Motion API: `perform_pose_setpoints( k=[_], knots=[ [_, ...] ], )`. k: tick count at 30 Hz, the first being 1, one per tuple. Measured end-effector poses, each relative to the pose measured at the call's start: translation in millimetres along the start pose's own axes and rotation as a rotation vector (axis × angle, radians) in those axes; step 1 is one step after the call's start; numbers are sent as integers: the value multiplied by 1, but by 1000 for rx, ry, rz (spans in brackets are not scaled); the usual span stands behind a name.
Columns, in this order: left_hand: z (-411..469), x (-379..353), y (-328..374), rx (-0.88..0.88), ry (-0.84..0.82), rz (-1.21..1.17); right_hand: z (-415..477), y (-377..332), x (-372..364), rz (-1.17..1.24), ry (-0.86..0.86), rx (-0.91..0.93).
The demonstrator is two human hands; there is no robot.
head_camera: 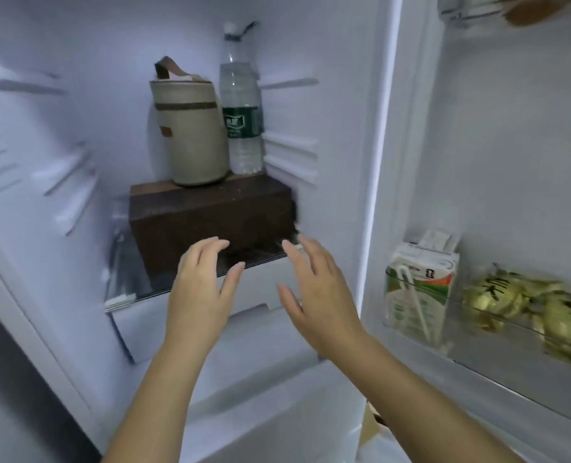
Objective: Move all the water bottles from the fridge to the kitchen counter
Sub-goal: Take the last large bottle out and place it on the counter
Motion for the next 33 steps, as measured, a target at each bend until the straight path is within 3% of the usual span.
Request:
perform_pose_setpoints(
  k=[13, 26, 33],
  knots=[
    [161, -18, -44, -4, 118, 307, 226, -8, -78, 15, 147, -259],
    [233, -75, -92, 42, -176, 508, 387, 19, -85, -94, 187, -133],
    [234, -80, -95, 40, -186, 489, 453, 2, -49, -27, 272, -163]
  ],
)
Point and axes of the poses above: each hand's wrist, its own z-axis towards the middle knuckle, its own x-axis out of the back of the hand, y = z × x, the point moved 6 cm from there along z, towards the middle knuckle, and after that the axes turned 3 degrees about y, right-handed, at the moved point
